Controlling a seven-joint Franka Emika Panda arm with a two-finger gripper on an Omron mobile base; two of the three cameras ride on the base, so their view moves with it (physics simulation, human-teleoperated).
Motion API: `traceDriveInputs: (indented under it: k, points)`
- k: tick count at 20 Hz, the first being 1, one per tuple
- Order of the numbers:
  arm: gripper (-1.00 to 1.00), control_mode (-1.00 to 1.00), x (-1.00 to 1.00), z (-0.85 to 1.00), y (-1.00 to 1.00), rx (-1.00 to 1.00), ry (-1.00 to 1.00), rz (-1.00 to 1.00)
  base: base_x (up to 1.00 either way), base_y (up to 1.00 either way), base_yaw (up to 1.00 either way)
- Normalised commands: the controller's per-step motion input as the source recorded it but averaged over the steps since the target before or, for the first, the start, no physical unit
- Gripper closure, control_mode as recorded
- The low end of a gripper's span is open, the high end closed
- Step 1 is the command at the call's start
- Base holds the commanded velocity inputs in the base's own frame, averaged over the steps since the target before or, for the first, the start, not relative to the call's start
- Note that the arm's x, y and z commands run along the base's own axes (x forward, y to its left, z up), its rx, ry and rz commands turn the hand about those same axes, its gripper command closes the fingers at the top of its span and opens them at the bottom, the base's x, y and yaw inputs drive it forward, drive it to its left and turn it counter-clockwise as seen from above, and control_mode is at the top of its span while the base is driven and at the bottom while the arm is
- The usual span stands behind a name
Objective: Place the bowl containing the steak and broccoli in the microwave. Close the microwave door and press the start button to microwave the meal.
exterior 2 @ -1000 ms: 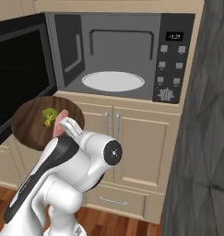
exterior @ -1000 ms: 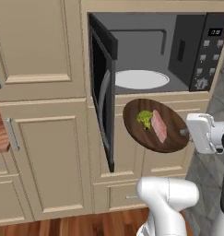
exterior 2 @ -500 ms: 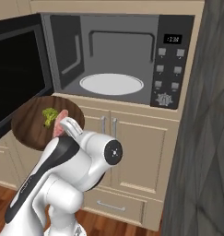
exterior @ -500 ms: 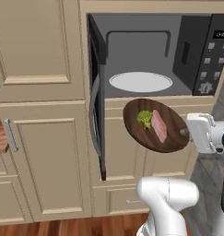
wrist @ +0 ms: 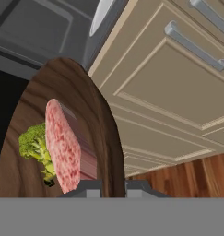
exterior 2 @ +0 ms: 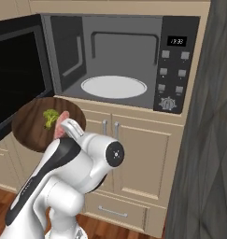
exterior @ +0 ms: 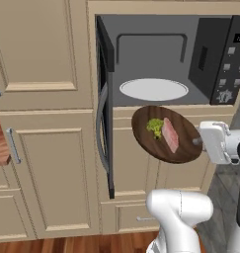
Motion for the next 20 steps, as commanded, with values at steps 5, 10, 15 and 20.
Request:
traceDriveInputs:
  k: [5, 10, 15, 20]
  points:
    - [1.00, -1.00, 0.13, 0.02, 0.00, 0.00, 0.00, -0.03, 0.00, 0.00, 0.00]
    - [1.00, -1.00, 0.17, 0.23, -0.15, 0.00, 0.00, -0.11, 0.00, 0.00, 0.00]
    - [1.00, -1.00, 0.29, 0.61, -0.39, 0.03, 0.00, -0.16, 0.00, 0.00, 0.00]
    - [1.00, -1.00, 0.27, 0.50, -0.33, 0.01, 0.02, -0.12, 0.00, 0.00, 0.00]
